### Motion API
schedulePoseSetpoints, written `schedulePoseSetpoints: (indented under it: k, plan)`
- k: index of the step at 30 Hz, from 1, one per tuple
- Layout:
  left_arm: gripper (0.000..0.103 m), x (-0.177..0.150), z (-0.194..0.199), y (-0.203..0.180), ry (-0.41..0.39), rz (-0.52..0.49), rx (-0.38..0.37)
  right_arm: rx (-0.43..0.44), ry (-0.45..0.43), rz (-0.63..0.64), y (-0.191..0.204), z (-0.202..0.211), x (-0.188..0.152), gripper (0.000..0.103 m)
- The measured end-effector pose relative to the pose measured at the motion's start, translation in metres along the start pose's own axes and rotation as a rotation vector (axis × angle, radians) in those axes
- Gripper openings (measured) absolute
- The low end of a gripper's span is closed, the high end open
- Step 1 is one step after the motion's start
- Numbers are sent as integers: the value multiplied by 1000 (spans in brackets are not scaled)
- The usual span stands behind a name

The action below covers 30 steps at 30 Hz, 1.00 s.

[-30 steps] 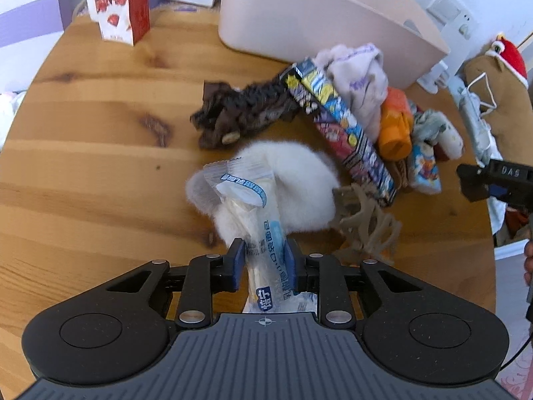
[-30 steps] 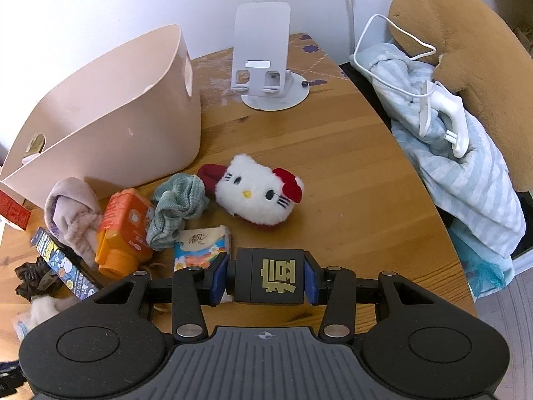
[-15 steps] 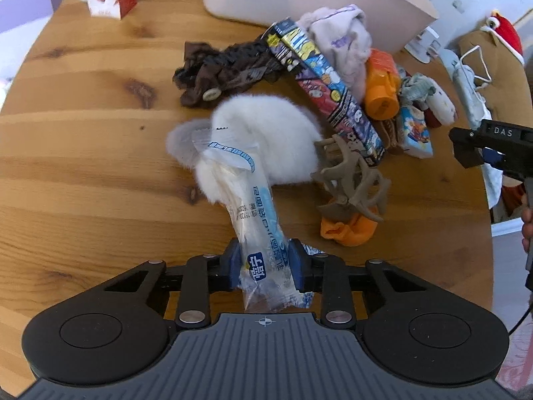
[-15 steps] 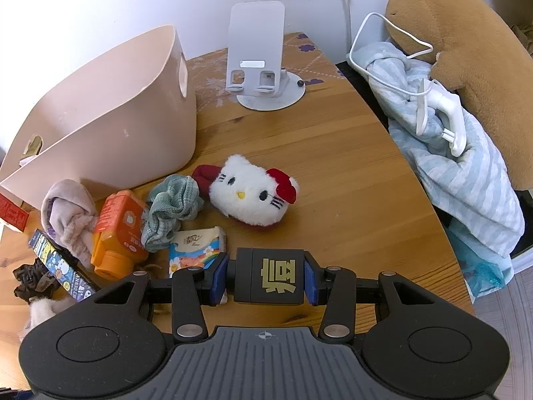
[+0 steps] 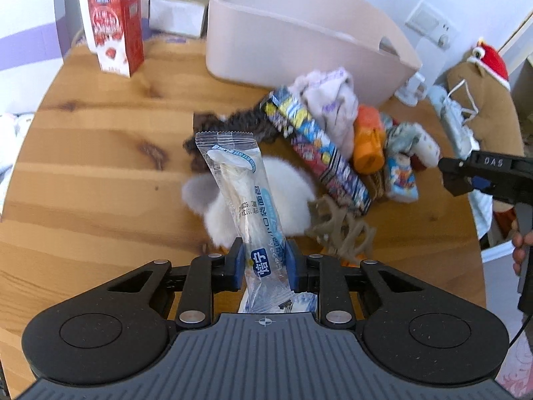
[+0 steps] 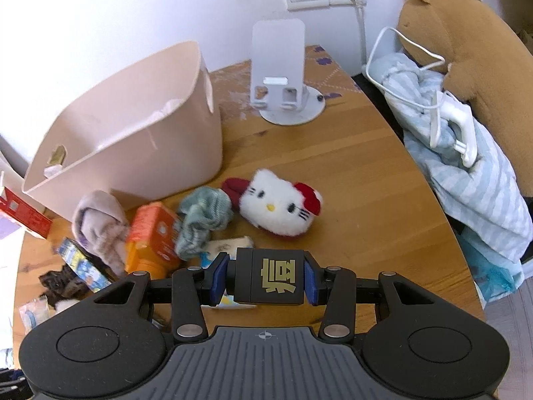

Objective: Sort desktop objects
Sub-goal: 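Lift the snack stick and black box and carry both over the basket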

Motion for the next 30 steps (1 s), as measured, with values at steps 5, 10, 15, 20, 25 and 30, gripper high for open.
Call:
schedulePoseSetpoints:
  k: [5, 10, 15, 20, 25, 30]
  plan:
    - [24, 28, 14, 4, -69, -2, 4, 39, -17, -16, 14, 6, 11, 43]
    - [24, 69, 23, 6, -152, -21, 23, 76, -42, -5, 31, 12, 30, 43]
    - [24, 106, 25, 8, -208, -39, 35, 117, -74, 18, 54, 17, 49, 43]
    - [24, 139, 20, 10, -242, -42, 33, 148, -107, 39, 78, 18, 67, 43]
    - [24, 169, 8, 17, -256, -22, 45, 167, -119, 55, 99, 8, 83, 43]
    - [24, 195, -6, 26, -255, -16, 64, 167, -119, 98, 118, -10, 95, 43]
Point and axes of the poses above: each gripper's, at about its wrist camera, not at the fingertips, and z roughly against the way its jaws point, y to its left, x to its top, the point moved 9 cm from there along -z, roughly the way its jaws point, and after that the axes turned 12 degrees about -z, right-handed, at the moved point
